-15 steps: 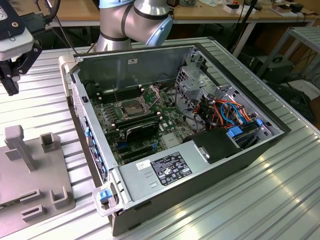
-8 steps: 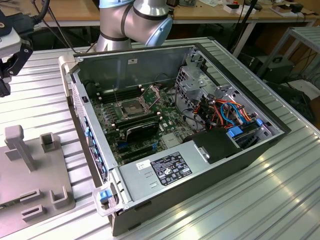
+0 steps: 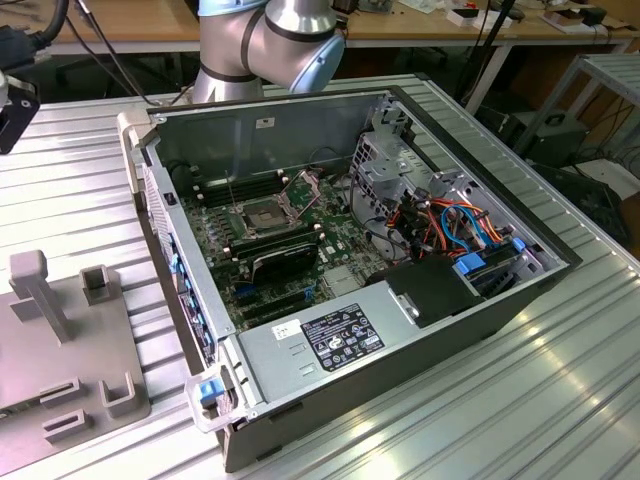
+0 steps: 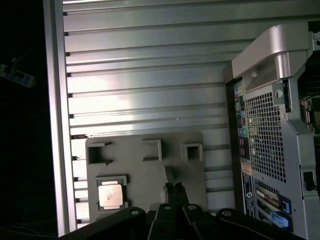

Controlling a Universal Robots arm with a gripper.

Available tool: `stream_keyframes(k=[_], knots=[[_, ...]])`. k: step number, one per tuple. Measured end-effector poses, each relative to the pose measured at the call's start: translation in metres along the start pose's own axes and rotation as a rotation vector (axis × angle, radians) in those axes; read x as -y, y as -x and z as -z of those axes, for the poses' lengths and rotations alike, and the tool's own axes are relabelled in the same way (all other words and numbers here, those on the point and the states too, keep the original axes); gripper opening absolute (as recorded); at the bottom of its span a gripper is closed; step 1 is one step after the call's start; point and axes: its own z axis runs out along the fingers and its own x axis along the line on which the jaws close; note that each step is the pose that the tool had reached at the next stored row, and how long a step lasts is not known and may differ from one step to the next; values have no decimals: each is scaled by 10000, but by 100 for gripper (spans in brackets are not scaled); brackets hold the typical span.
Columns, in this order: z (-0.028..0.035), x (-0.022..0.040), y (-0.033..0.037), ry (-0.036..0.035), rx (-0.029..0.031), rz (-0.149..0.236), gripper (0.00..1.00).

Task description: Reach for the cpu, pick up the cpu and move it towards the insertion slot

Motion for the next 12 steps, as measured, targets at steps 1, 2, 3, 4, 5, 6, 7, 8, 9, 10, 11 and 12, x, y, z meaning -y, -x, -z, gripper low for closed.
stream_keyframes(k=[1, 2, 3, 4, 5, 6, 7, 8, 9, 10, 11, 12], knots=[[1, 1, -14, 0, -1, 0, 11], [1, 2, -32, 0, -1, 0, 11], [1, 4, -49, 0, 0, 0, 11], [2, 6, -86, 0, -1, -1, 11], [3, 8, -105, 0, -1, 0, 11], [3, 9, -124, -1, -1, 0, 11], [4, 11, -151, -1, -1, 0, 11], [4, 13, -170, 0, -1, 0, 11], [5, 18, -213, 0, -1, -1, 11], [6, 26, -258, 0, -1, 0, 11], [7, 28, -271, -1, -1, -1, 11], [6, 28, -271, 0, -1, 1, 11]])
